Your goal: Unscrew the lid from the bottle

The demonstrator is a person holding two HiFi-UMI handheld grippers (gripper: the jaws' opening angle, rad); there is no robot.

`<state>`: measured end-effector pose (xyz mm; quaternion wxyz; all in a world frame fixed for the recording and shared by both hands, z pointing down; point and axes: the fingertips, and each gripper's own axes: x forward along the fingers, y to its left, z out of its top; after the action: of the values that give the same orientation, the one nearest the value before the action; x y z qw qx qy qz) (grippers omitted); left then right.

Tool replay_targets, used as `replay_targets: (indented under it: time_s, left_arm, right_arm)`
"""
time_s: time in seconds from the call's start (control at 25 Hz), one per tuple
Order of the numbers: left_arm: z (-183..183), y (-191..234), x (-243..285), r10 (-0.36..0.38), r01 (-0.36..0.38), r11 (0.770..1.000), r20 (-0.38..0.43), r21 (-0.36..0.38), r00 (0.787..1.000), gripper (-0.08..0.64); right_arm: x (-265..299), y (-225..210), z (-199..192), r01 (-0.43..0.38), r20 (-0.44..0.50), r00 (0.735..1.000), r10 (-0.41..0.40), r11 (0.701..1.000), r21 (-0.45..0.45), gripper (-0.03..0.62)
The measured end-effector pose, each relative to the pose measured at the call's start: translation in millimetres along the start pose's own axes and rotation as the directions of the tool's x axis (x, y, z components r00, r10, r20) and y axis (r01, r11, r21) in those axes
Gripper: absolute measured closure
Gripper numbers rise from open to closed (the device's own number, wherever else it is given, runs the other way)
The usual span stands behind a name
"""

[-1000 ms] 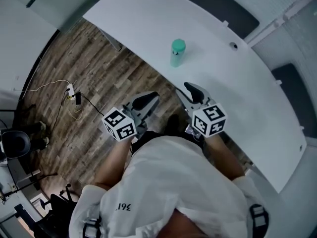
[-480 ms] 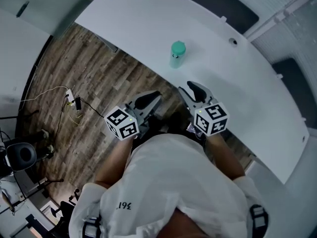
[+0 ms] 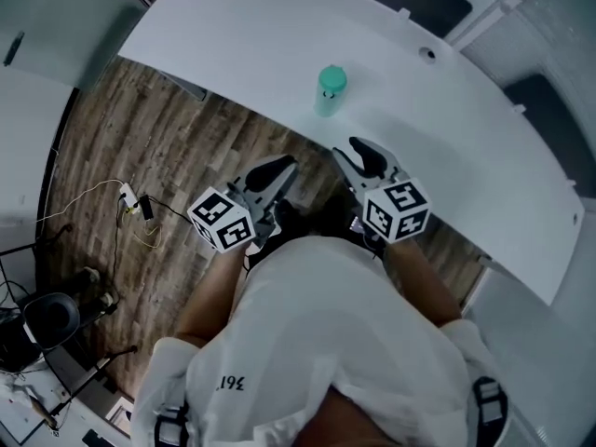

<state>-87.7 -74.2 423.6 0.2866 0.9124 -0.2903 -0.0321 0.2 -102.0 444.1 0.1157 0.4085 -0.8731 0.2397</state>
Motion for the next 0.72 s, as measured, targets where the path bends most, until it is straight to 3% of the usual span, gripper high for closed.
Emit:
replay_targets:
  time_s: [0.28,0.72]
  left_arm:
    - [-2,2,2,-0.059,0.058,0.998,-0.008,-0.019,0.998,0.509]
    - [-8,9,15,-0.038,0.037,0.999,-0.031,-0.015,0.999,0.445]
  right_arm:
    - [-4,3,-1,0.041,0.002,0.999,-0.041,0.999,0.014,0.430]
    - [-9,-7,-7,0.046,-0.009,0.999,-0.046,0.999,0.017,0.428]
